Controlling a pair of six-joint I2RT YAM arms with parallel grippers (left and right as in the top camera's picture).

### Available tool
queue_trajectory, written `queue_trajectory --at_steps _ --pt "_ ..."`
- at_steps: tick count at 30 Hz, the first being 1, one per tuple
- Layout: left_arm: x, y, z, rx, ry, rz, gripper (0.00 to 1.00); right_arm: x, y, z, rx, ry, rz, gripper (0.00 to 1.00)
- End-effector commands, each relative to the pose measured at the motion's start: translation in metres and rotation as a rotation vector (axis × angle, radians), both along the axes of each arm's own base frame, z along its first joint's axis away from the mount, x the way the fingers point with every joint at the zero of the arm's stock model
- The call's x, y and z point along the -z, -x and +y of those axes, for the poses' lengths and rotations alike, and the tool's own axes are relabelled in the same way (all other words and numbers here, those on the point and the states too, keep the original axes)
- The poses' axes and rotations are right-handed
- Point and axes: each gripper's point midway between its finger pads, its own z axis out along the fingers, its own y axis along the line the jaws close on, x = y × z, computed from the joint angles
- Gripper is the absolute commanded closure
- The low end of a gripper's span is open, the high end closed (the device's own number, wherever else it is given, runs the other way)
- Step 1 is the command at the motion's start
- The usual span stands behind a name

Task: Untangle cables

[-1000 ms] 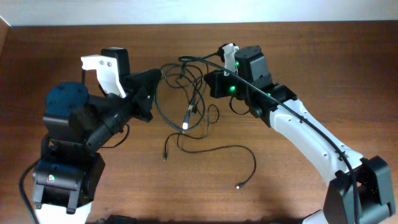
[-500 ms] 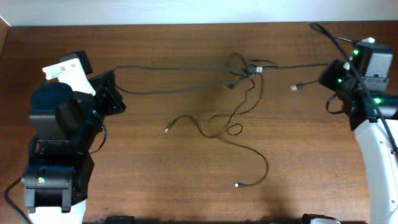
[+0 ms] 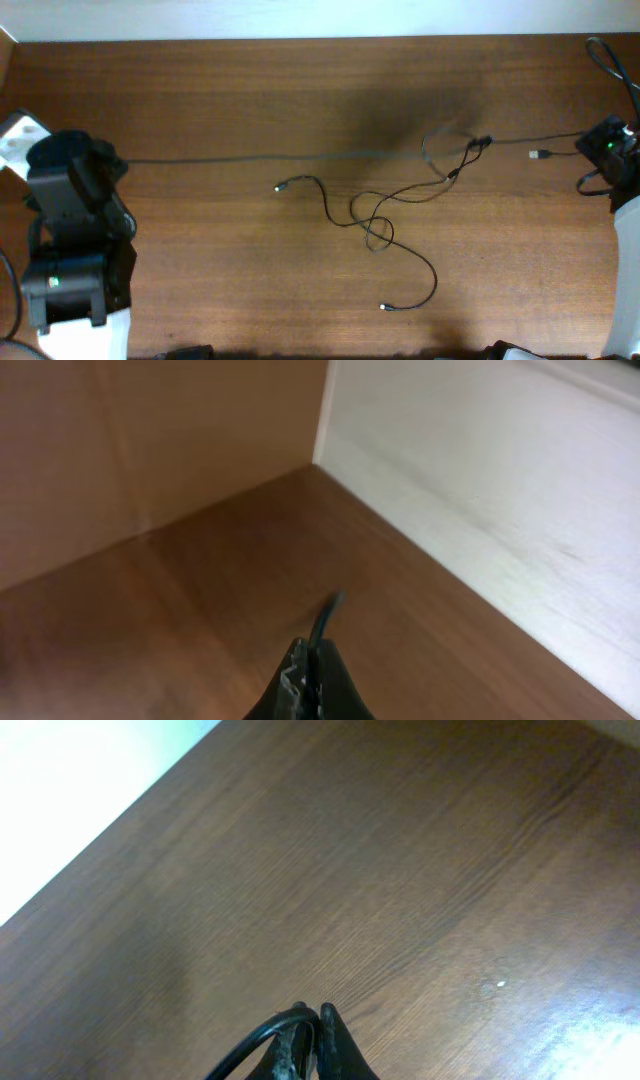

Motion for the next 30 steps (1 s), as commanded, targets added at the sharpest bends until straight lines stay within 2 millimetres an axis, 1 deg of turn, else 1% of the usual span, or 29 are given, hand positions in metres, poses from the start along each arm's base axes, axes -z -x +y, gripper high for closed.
queue_trajectory --at_steps 1,3,5,7,9,11,12,13,14,15,16,19,21,22,24,25,26,27,30 --pt "0.003 0.018 0.052 -0.232 -0.035 0.027 1.00 -0.002 0.026 -0.047 0.187 0.055 0.026 0.96" --pt "0.018 0.015 0.069 -0.241 0.017 0.054 1.00 0.002 0.033 -0.058 0.207 0.028 0.023 0.96" --pt "0.035 0.008 0.080 -0.216 0.080 0.076 1.00 0.006 0.033 -0.059 0.163 0.019 0.038 0.96" --pt "0.059 -0.006 0.086 -0.153 0.173 0.101 1.00 0.010 0.033 -0.057 0.150 0.012 0.053 0.96" --pt "0.077 -0.021 0.082 -0.077 0.255 0.117 1.00 0.011 0.030 -0.051 0.125 -0.013 0.045 0.96" --pt "0.085 -0.031 0.076 -0.026 0.295 0.122 1.00 0.012 0.025 -0.045 0.093 -0.044 0.029 0.96" --pt "0.086 -0.039 0.071 0.023 0.307 0.113 1.00 0.012 0.022 -0.038 0.064 -0.072 0.016 0.96" --pt "0.077 -0.056 0.059 0.145 0.297 0.077 1.00 0.013 0.019 -0.032 0.038 -0.099 0.007 0.96" --pt "0.065 -0.068 0.051 0.235 0.279 0.035 1.00 0.014 0.017 -0.028 0.022 -0.118 0.004 0.96" --pt "0.052 -0.079 0.043 0.308 0.263 -0.021 1.00 0.016 0.016 -0.023 0.005 -0.140 0.003 0.96" --pt "0.041 -0.085 0.040 0.349 0.251 -0.062 1.00 0.018 0.016 -0.019 -0.007 -0.155 0.008 0.96" --pt "0.009 -0.098 0.043 0.403 0.122 -0.150 1.00 0.024 0.016 -0.005 -0.037 -0.174 0.041 0.96" --pt "-0.018 -0.099 0.052 0.390 0.003 -0.180 1.00 0.026 0.012 0.008 -0.071 -0.180 0.057 0.96" --pt "-0.034 -0.095 0.057 0.361 -0.039 -0.185 1.00 0.027 0.009 0.015 -0.091 -0.181 0.061 0.96" --pt "-0.063 -0.086 0.054 0.361 -0.096 -0.172 1.00 0.029 -0.001 0.033 -0.143 -0.180 0.068 0.96" --pt "-0.074 -0.081 0.051 0.366 -0.111 -0.159 1.00 0.030 -0.004 0.039 -0.162 -0.180 0.071 0.96" --pt "-0.081 -0.077 0.049 0.370 -0.121 -0.150 1.00 0.032 -0.008 0.046 -0.182 -0.181 0.075 0.96" --pt "-0.092 -0.067 0.048 0.357 -0.144 -0.120 1.00 0.036 -0.014 0.057 -0.215 -0.182 0.086 0.96" --pt "-0.119 0.007 0.101 -0.108 -0.223 0.004 1.00 0.046 -0.022 0.079 -0.272 -0.186 0.118 0.96"
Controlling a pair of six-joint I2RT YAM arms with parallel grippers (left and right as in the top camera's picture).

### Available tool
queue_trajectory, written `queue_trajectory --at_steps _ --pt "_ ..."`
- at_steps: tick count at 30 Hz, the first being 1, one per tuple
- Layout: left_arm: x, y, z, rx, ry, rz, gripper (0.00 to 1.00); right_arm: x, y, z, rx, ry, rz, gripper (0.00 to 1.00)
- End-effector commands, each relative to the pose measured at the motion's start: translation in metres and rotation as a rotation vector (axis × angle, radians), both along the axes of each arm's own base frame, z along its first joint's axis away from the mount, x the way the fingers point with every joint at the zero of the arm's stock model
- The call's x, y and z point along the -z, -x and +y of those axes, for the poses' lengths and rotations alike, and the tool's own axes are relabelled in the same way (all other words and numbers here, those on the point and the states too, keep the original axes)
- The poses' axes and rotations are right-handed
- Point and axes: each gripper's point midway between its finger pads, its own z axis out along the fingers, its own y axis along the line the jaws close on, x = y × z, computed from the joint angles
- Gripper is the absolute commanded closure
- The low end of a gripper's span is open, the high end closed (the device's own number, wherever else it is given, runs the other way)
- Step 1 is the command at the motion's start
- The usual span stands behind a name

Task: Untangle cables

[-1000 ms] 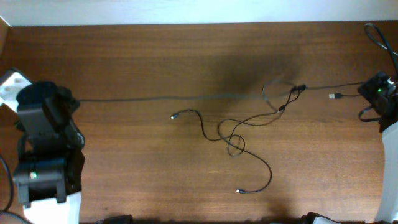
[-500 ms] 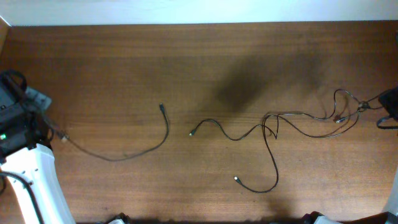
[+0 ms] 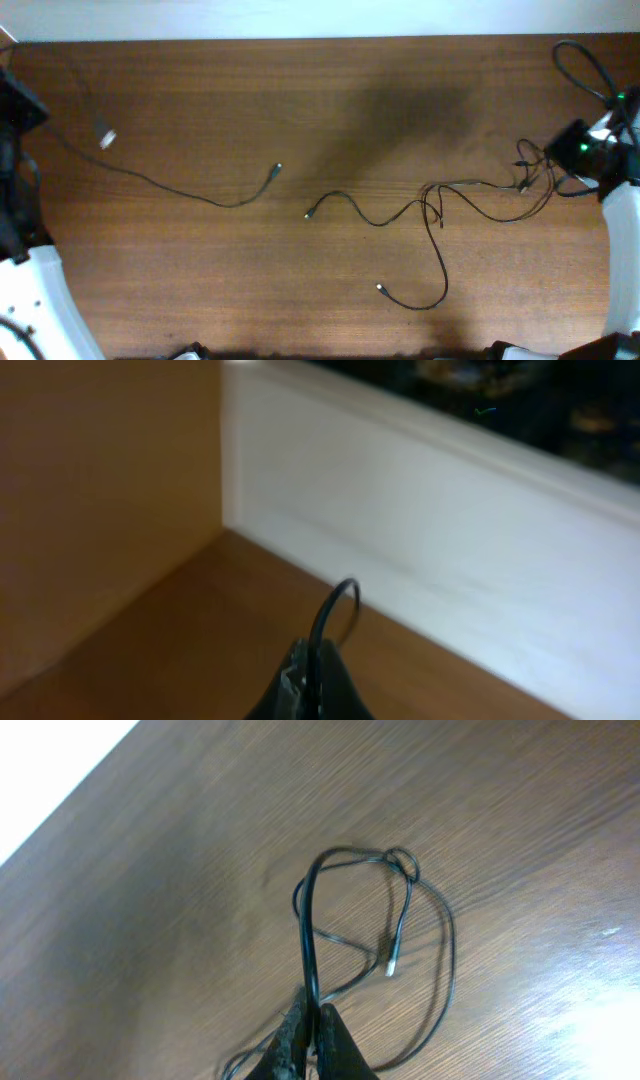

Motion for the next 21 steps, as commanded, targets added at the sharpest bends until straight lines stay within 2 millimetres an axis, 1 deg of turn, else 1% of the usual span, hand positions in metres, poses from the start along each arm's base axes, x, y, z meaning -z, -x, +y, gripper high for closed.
queue_trajectory --at_steps 1,3,4,6,7,8,9,11,12,13,14,15,16,17,18,20,21 --pt "-0.049 0.086 0.061 -0.514 -0.181 0.049 1.00 0.010 -0.011 0.025 -0.080 -0.001 0.027 0.96" --pt "-0.056 0.115 0.081 -0.643 -0.195 0.052 1.00 0.013 -0.014 0.036 -0.108 -0.003 0.034 0.96" --pt "-0.054 0.130 0.097 -0.701 -0.159 0.031 1.00 0.014 -0.015 0.043 -0.126 -0.003 0.036 0.96" --pt "-0.047 0.138 0.113 -0.710 -0.114 0.020 1.00 0.014 -0.017 0.050 -0.145 -0.003 0.036 0.96" --pt "-0.040 0.134 0.119 -0.664 -0.088 0.024 1.00 0.014 -0.017 0.054 -0.156 -0.003 0.036 0.96" --pt "-0.030 0.123 0.120 -0.585 -0.045 0.034 1.00 0.014 -0.018 0.058 -0.167 -0.003 0.037 0.96" --pt "-0.021 0.113 0.117 -0.523 -0.012 0.047 1.00 0.014 -0.018 0.061 -0.174 -0.003 0.037 0.96" --pt "0.003 0.085 0.104 -0.365 0.078 0.082 1.00 0.014 -0.019 0.068 -0.191 -0.002 0.037 0.96" --pt "0.022 0.066 0.094 -0.263 0.147 0.110 1.00 0.014 -0.019 0.071 -0.199 -0.002 0.037 0.96" --pt "0.044 0.050 0.083 -0.191 0.248 0.141 1.00 0.014 -0.020 0.074 -0.207 -0.002 0.037 0.96" --pt "0.069 0.042 0.076 -0.177 0.357 0.188 1.00 0.014 -0.020 0.075 -0.210 -0.002 0.037 0.96" --pt "0.097 0.039 0.070 -0.203 0.459 0.252 1.00 0.014 -0.020 0.075 -0.211 -0.002 0.037 0.96" --pt "0.123 0.040 0.066 -0.258 0.557 0.320 1.00 0.014 -0.020 0.075 -0.210 -0.002 0.037 0.96" --pt "0.145 0.042 0.063 -0.327 0.624 0.379 1.00 0.014 -0.020 0.075 -0.211 -0.002 0.037 0.96" --pt "0.160 0.047 0.066 -0.410 0.656 0.420 1.00 0.014 -0.020 0.075 -0.211 -0.002 0.037 0.96" --pt "0.195 0.067 0.079 -0.655 0.694 0.498 1.00 0.014 -0.019 0.075 -0.211 -0.002 0.041 0.96" --pt "0.211 0.077 0.082 -0.745 0.712 0.527 1.00 0.015 -0.018 0.076 -0.211 -0.004 0.046 0.96"
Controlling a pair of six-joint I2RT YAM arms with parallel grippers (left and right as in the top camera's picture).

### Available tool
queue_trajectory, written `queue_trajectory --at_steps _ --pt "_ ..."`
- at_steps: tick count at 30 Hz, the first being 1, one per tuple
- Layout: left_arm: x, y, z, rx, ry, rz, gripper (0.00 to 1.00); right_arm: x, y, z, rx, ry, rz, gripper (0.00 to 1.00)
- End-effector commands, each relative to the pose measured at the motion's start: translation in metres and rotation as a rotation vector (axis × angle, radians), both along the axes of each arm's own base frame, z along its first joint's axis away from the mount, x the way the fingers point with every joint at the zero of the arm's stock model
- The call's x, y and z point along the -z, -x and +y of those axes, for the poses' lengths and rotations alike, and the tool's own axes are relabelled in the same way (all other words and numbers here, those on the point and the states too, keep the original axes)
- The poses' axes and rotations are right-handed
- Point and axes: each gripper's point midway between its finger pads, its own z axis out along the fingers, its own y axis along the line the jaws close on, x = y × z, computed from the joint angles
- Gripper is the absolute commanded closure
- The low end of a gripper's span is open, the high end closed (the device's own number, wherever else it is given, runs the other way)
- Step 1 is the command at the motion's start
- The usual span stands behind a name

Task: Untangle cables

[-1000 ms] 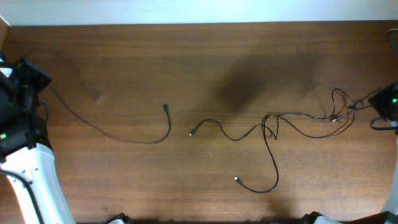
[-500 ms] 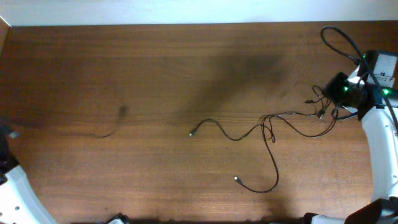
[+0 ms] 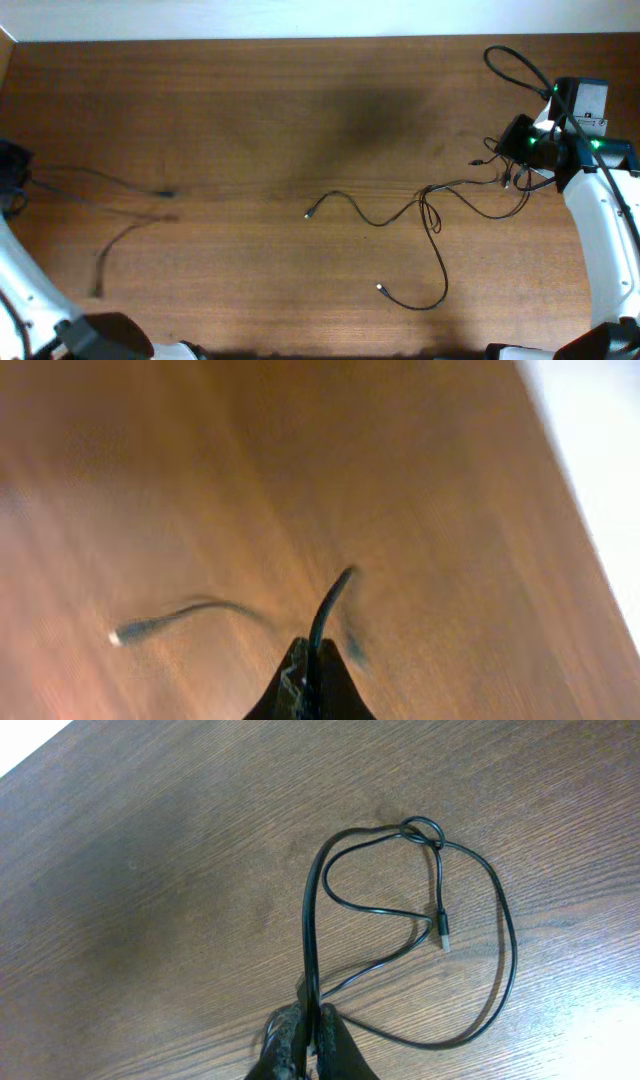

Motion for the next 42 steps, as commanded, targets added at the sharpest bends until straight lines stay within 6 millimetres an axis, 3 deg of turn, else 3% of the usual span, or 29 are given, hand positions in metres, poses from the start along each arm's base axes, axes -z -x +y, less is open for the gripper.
queue_trajectory --at_steps 1,5,6,7,8,9,10,13,15,17,18,21,23,26,28,31,34,37,42 --pt "0.053 0.043 0.021 -0.413 0.022 0.197 1.00 0.000 0.001 0.003 -0.017 0.006 0.009 0.96" --pt "0.108 0.091 0.011 -0.730 0.106 0.315 1.00 0.002 0.003 0.003 -0.018 0.005 0.021 0.96" --pt "0.129 0.112 0.005 -0.875 0.157 0.342 0.90 0.002 0.004 0.004 -0.018 0.004 0.025 0.96" --pt "0.137 0.117 0.005 -0.900 0.165 0.349 0.57 0.003 0.005 0.004 -0.018 0.004 0.027 0.96" --pt "0.143 0.119 0.006 -0.907 0.166 0.346 0.37 0.003 0.005 0.004 -0.018 0.004 0.028 0.96" --pt "0.146 0.119 0.008 -0.913 0.164 0.340 0.11 0.003 0.005 0.004 -0.018 0.003 0.030 0.96" --pt "0.147 0.117 0.016 -0.910 0.150 0.315 0.01 0.004 0.006 0.004 -0.018 0.002 0.035 0.96" --pt "0.137 0.088 0.051 -0.624 0.046 0.240 0.01 0.006 0.011 0.005 -0.020 -0.003 0.055 0.96" --pt "0.125 0.074 0.063 -0.492 0.006 0.215 0.01 0.007 0.012 0.012 -0.042 -0.013 0.063 0.96" --pt "0.108 0.060 0.058 -0.398 0.046 0.170 0.01 0.004 0.011 0.045 -0.213 -0.082 0.039 0.96" --pt "0.100 0.051 0.050 -0.342 0.086 0.140 0.01 -0.001 0.010 0.071 -0.341 -0.124 0.008 0.96" --pt "0.073 0.006 0.010 -0.054 0.226 -0.084 0.01 -0.018 0.010 0.121 -0.620 -0.145 -0.086 0.96" --pt "0.024 -0.036 -0.043 0.333 0.337 -0.389 0.01 -0.049 0.012 0.158 -0.785 -0.202 -0.184 0.96" --pt "-0.012 -0.046 -0.086 0.619 0.360 -0.574 0.01 -0.098 0.010 0.186 -0.905 -0.217 -0.316 0.96" --pt "-0.031 -0.049 -0.132 0.872 0.337 -0.660 0.01 -0.152 0.023 0.212 -1.060 -0.282 -0.453 0.96" --pt "-0.031 -0.051 -0.160 0.982 0.336 -0.651 0.01 -0.183 0.045 0.223 -1.183 -0.328 -0.520 0.96" --pt "-0.030 -0.057 -0.191 1.087 0.348 -0.642 0.01 -0.194 0.055 0.227 -1.214 -0.376 -0.532 0.96" --pt "-0.030 -0.063 -0.238 1.240 0.366 -0.630 0.01 -0.202 0.065 0.233 -1.258 -0.446 -0.552 0.96" --pt "-0.029 -0.078 -0.298 1.455 0.272 -0.617 0.01 -0.230 0.096 0.245 -1.432 -0.620 -0.670 0.96"
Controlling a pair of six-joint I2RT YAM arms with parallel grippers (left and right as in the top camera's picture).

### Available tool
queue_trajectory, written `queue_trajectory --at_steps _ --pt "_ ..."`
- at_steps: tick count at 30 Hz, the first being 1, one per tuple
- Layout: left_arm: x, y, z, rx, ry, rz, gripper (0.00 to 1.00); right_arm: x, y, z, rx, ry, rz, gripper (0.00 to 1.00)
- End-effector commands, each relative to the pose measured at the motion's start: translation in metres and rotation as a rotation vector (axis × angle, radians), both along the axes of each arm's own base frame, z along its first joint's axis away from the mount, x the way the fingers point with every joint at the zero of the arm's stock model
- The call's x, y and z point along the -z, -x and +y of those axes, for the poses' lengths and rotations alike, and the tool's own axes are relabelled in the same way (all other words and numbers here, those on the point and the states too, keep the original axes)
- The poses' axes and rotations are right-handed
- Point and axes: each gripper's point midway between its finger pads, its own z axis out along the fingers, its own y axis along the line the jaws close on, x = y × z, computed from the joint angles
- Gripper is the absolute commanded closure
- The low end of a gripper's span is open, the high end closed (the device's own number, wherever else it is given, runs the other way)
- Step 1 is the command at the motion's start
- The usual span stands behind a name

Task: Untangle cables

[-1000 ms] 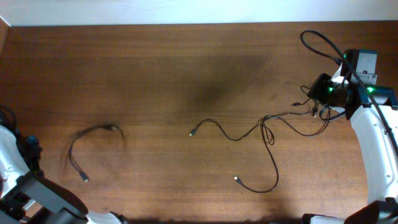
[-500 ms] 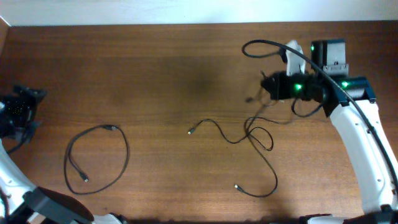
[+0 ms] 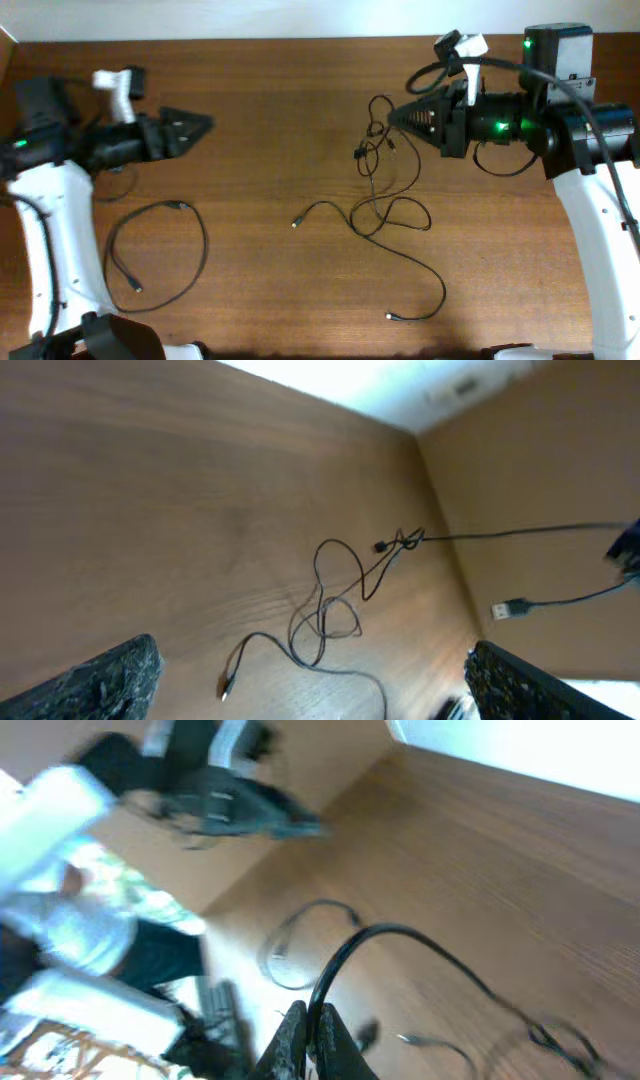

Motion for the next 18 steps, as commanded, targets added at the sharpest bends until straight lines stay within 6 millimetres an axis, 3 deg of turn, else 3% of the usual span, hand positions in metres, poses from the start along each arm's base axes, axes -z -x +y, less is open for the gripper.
queue_trajectory --at_steps 1,5,10,14,18 --pt "-0.012 -0.005 -0.040 0.124 -0.074 -0.123 0.01 -0.031 0.029 0.011 -0.175 -0.132 -0.086 0.96" --pt "-0.008 -0.024 -0.077 0.184 -0.229 -0.240 0.01 -0.033 0.034 0.015 -0.198 -0.153 -0.061 0.96" --pt "0.008 -0.033 -0.145 0.283 -0.373 -0.317 0.01 -0.042 0.044 0.016 -0.246 -0.210 -0.024 0.96" --pt "0.019 -0.027 -0.192 0.378 -0.381 -0.348 0.01 -0.042 0.043 0.015 -0.235 -0.210 0.009 0.96" --pt "0.026 -0.024 -0.217 0.431 -0.369 -0.366 0.01 -0.042 0.043 0.015 -0.230 -0.211 0.031 0.96"
